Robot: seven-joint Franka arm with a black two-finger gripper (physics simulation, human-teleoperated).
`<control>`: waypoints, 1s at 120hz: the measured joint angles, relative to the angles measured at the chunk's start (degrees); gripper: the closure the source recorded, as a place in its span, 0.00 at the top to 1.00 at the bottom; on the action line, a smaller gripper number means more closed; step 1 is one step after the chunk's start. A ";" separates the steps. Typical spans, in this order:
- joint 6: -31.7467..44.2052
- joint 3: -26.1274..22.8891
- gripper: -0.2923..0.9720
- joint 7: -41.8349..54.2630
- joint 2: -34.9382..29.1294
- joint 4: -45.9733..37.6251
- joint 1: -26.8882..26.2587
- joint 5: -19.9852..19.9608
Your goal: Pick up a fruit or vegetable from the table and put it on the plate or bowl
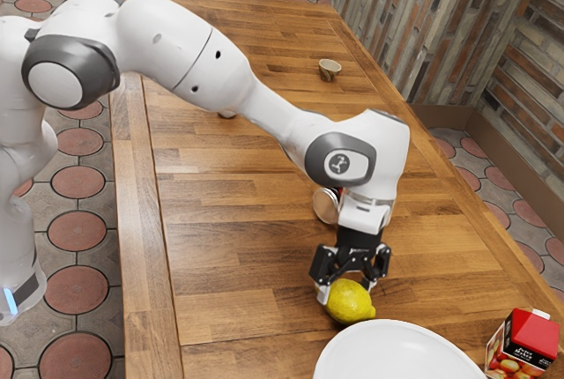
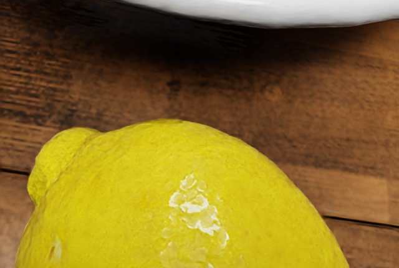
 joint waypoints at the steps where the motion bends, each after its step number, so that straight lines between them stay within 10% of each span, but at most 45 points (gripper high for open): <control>1: 0.02 -0.01 0.77 0.00 0.02 0.00 0.00 -0.02; 26: 0.58 -0.60 0.76 -0.05 0.60 -0.02 -0.66 -0.62; 67: 1.91 -0.70 0.39 0.01 0.28 2.38 -0.57 0.10; 93: -2.65 -0.07 0.40 -0.35 -3.91 11.78 -0.64 1.27; 120: -4.75 -0.66 0.40 -1.20 -3.79 12.22 -11.93 1.48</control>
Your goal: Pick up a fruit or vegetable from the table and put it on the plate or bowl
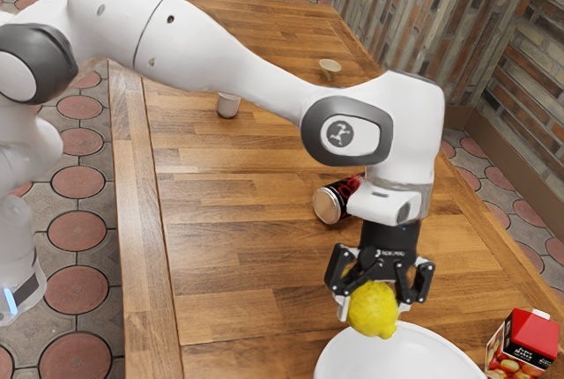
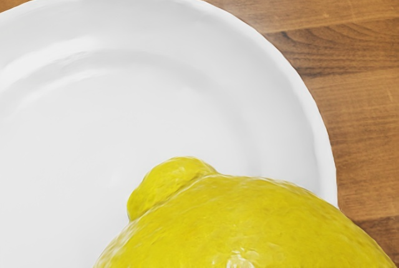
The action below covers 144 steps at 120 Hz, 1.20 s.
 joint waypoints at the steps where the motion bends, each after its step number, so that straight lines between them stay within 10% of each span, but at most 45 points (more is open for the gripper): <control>1: 0.00 -0.01 0.41 -0.03 0.13 0.00 -0.26 -0.03; 108: 4.39 -5.33 0.41 -1.91 3.22 0.16 -1.25 -1.70; 144: 4.80 -6.17 0.71 -1.44 4.35 0.30 -1.19 -2.59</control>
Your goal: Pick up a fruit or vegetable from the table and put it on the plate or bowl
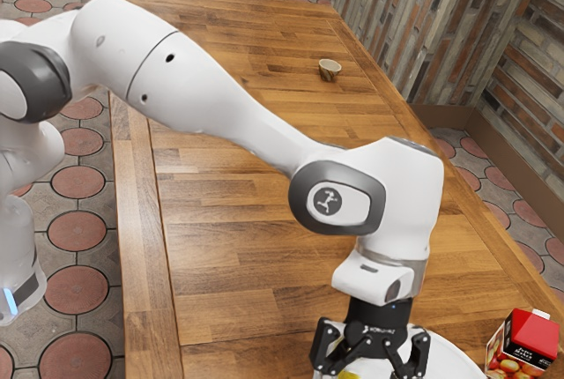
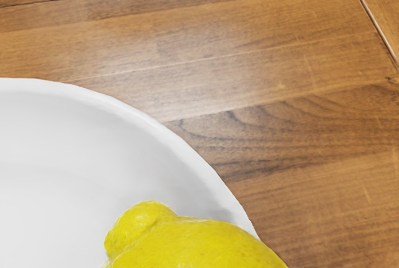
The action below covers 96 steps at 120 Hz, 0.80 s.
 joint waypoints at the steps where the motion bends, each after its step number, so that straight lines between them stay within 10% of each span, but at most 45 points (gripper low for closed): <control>1: 0.00 -0.01 0.71 0.02 0.02 0.00 0.00 -0.01; 42: -3.30 1.25 0.76 0.47 -3.22 3.76 0.54 4.66; 66: -20.85 19.22 0.77 0.30 -8.14 4.49 8.45 9.42; 77: -28.29 21.02 0.77 0.33 -8.43 4.52 19.27 16.05; 96: -32.68 21.17 0.77 2.60 -8.24 4.65 20.20 26.88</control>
